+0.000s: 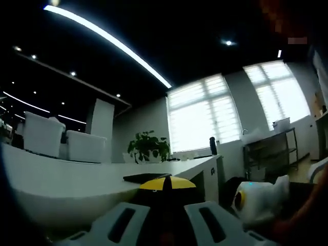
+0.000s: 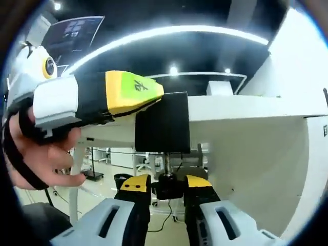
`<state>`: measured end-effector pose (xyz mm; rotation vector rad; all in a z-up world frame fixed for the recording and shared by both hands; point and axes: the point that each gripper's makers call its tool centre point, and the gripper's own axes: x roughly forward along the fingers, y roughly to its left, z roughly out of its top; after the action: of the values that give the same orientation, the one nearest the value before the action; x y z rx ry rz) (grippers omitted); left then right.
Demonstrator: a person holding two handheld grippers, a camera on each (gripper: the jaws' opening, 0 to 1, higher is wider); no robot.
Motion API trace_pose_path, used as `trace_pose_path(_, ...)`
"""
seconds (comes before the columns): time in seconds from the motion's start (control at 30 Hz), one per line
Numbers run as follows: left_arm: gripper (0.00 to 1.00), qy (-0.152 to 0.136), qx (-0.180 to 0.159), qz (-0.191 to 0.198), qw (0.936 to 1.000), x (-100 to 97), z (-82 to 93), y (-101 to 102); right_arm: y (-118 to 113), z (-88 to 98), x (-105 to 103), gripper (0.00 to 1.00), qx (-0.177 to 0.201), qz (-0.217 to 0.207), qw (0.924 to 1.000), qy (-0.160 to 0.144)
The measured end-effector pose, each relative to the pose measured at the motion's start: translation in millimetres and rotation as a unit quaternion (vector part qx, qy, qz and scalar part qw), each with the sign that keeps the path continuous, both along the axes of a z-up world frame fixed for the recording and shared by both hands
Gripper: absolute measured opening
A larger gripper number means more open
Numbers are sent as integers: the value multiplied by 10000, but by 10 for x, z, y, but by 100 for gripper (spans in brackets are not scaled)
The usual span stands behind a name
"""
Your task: Clamp the fixed fixture on the desktop, loosen the retaining clip, secure it to the edge of the desk, and tighten the retaining clip.
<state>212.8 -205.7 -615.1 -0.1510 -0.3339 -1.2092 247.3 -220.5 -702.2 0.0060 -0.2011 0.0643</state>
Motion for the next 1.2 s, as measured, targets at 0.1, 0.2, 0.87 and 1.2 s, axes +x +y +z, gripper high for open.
trace_pose_path(0.1,3,21,-9,-25,10000,-1,0,-4,11,1,4,23,-220,617,9978,27)
trace_pose_path(0.2,3,-19,21,-8,10000,-3,-2,-9,26,-5,18,23,-801,1246,9890,53)
trace_pose_path(0.87,3,-47,-57,56,10000,22,60,26,-261,-70,-185,37,105,555,9982,-221)
trace_pose_path(1.2,3,-232,68,121,9996,-26,45,33,62,-57,-234,38,-183,-656,9973,-282)
